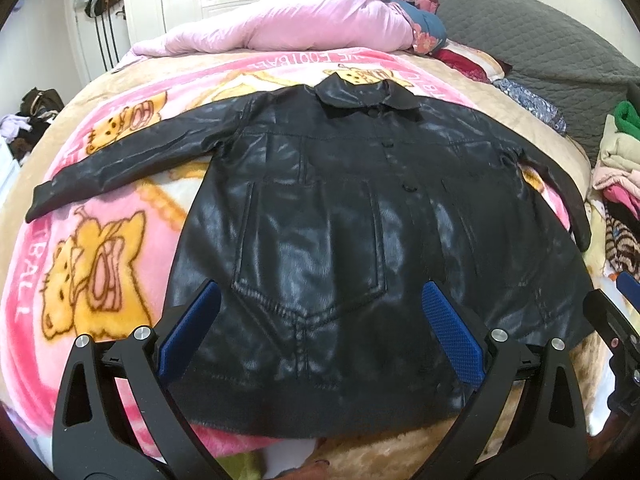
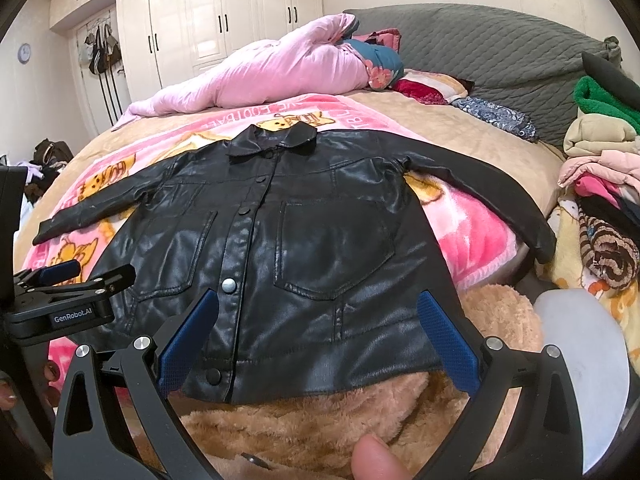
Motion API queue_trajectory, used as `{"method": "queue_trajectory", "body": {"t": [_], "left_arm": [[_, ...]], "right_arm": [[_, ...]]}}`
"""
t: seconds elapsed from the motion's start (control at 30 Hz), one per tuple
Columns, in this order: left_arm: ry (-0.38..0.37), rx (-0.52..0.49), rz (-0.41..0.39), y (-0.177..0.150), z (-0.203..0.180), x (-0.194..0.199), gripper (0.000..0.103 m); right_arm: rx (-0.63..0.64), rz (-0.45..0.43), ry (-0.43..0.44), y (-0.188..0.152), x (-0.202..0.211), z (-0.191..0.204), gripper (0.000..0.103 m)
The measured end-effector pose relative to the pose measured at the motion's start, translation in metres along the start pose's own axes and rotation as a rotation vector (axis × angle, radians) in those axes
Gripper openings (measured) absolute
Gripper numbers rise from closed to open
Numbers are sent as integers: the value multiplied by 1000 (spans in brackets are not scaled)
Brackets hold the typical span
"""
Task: Fold large clothes
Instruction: 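Move the right tool toward the jacket sleeve cuff while the left tool approaches the jacket body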
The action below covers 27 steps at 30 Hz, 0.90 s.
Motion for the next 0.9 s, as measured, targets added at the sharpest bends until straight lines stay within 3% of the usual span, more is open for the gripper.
{"method": "queue_trajectory", "body": {"t": [0.3, 0.73, 0.9], "left_arm": [[-3, 23, -20, 45, -14, -18, 94], [-63, 10, -63, 117, -64, -41, 94], [-62, -5, -64, 138, -81, -52, 94]], "right_arm": [[-23, 29, 73, 36, -17, -17, 99], [-99, -19, 72, 123, -51, -67, 99], [-99, -30, 17, 146, -64, -85, 99]]}}
Point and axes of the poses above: each gripper's, at about its wrist camera, not at the fingertips, and x roughly against the way its jaws point, z to its left, y to its top, the point moved 6 cm from there along -x, roughly the way its jaws point, and after that the axes turned 9 degrees about x, right-handed, at the moved point
